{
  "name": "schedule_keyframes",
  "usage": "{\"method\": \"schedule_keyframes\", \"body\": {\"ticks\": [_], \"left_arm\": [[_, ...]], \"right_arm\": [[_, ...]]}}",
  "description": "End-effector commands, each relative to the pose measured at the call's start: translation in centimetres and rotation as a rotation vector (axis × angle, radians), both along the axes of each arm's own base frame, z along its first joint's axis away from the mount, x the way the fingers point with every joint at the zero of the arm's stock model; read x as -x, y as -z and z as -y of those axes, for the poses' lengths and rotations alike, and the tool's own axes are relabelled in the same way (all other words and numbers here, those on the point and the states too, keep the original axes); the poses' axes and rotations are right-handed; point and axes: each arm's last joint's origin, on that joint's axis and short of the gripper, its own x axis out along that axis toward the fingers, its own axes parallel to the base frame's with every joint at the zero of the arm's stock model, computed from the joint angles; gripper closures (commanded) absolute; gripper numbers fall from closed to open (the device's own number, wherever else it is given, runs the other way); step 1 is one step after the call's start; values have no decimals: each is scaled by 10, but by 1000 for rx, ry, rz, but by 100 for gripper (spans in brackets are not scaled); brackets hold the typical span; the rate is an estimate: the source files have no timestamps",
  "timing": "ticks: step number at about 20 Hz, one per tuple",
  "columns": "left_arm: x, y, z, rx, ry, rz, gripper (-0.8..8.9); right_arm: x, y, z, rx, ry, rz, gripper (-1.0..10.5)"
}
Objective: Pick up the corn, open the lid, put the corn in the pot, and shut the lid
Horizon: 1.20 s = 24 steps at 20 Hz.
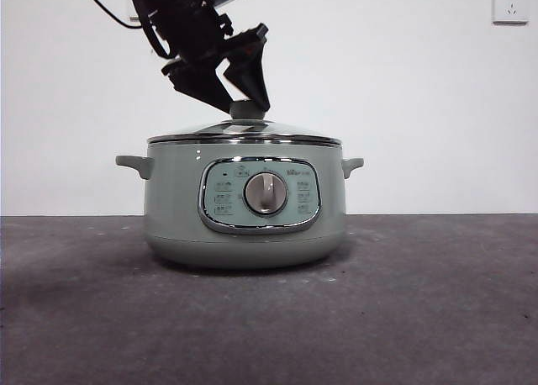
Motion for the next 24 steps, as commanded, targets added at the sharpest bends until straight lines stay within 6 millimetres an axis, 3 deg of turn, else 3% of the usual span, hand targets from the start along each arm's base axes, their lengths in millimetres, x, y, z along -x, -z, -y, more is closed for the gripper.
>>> {"method": "schedule_keyframes", "body": {"ticks": [1,6,10,12,14,19,22,24], "left_arm": [[-3,-16,-2,14,-7,9,344],[10,-55,-8,-6,15,-72,346],[44,-85,-22,13,88,-194,382],[67,-104,-33,19,87,-201,450],[94,-125,-47,36,78,-191,450],[179,-171,-89,81,67,-132,536],[229,-194,-113,166,51,-33,540],[259,-204,-127,216,43,24,653]], "right_arm": [[1,4,1,17,-4,-26,956],[1,4,1,30,-15,-16,956],[1,4,1,54,-24,1,956],[1,4,1,66,-36,11,956],[1,4,1,73,-42,16,955],[1,4,1,96,-64,33,955],[1,4,1,100,-69,37,955],[1,4,1,101,-69,37,955]]}}
